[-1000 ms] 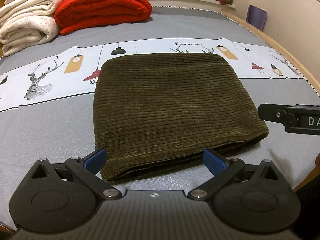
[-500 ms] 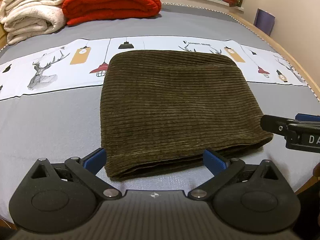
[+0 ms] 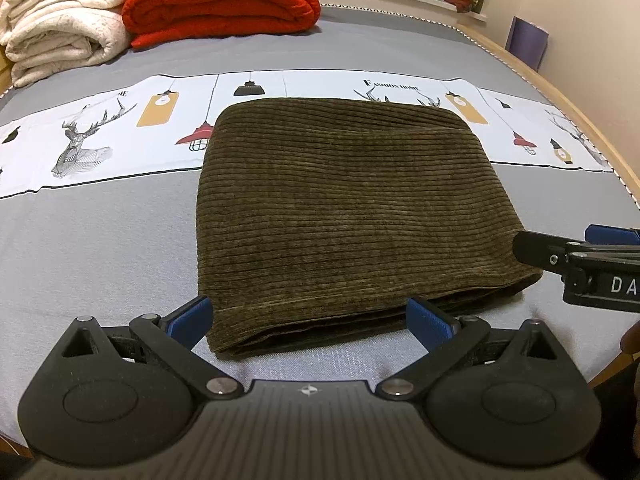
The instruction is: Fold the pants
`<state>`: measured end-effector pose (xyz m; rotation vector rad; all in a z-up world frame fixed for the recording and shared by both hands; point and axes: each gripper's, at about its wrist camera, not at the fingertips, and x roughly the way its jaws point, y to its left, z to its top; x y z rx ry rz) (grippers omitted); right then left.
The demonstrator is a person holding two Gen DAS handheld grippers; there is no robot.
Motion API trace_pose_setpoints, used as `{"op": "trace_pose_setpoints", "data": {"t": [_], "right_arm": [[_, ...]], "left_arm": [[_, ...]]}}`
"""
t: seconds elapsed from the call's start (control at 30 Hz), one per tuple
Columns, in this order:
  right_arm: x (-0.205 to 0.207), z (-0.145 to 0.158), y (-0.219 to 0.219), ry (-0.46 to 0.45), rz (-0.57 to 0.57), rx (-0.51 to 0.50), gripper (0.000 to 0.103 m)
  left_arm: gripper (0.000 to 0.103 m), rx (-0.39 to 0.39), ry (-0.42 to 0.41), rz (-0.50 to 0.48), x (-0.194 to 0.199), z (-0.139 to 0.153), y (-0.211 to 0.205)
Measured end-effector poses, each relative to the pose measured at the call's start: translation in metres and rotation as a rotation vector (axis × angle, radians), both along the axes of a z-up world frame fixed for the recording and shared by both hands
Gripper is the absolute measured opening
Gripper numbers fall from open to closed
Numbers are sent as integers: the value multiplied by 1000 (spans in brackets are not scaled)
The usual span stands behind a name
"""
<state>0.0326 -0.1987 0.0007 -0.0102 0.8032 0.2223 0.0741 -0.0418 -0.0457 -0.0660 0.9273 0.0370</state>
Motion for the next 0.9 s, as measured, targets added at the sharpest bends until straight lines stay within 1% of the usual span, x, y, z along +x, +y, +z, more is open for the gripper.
{"op": "trace_pose_setpoints", "data": {"t": [0.9], "right_arm": [[-1,0,2,1,6,0,102]], "left_arm": [[103,-7,-9,-16,-1,1,-1]]}}
